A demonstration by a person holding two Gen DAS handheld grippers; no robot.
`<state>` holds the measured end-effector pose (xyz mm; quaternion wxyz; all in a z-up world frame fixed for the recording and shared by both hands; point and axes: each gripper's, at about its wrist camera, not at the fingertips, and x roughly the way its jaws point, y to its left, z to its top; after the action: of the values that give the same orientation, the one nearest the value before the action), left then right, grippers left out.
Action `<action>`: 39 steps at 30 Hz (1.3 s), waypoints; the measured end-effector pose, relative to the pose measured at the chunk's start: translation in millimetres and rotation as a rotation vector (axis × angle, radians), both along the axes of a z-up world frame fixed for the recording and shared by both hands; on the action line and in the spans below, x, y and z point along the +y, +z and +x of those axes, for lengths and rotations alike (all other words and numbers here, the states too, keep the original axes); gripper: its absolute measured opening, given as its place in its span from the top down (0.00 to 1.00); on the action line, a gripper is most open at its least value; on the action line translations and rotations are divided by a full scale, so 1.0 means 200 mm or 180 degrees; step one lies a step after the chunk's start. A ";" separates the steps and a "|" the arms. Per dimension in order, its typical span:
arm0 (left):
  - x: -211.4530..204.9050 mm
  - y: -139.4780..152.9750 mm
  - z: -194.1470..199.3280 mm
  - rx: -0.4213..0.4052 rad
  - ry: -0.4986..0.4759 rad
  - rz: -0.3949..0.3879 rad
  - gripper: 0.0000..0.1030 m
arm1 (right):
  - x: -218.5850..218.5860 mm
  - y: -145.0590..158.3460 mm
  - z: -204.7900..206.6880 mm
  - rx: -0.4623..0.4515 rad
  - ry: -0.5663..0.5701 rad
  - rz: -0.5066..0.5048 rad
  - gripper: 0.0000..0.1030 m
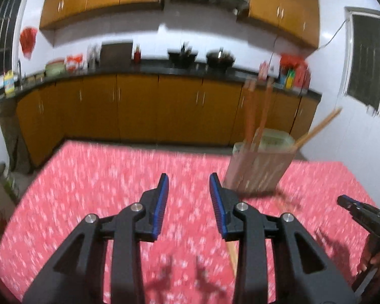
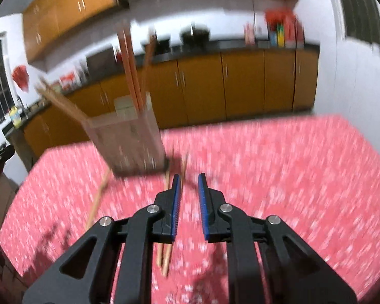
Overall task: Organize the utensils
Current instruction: 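Grasp a loose chopstick with the left tool while the right tool grasps another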
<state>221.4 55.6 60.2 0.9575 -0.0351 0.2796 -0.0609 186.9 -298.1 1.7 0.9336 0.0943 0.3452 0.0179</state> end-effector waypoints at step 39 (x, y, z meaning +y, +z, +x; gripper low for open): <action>-0.33 -0.62 0.11 0.1211 -0.0500 -0.0111 0.83 | -0.06 -0.37 0.13 0.0565 -0.0390 -0.0190 0.93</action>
<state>243.2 -10.1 -62.9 0.8790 -0.0406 0.4562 -0.1325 212.6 -309.5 -72.9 0.9011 0.0885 0.4205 -0.0579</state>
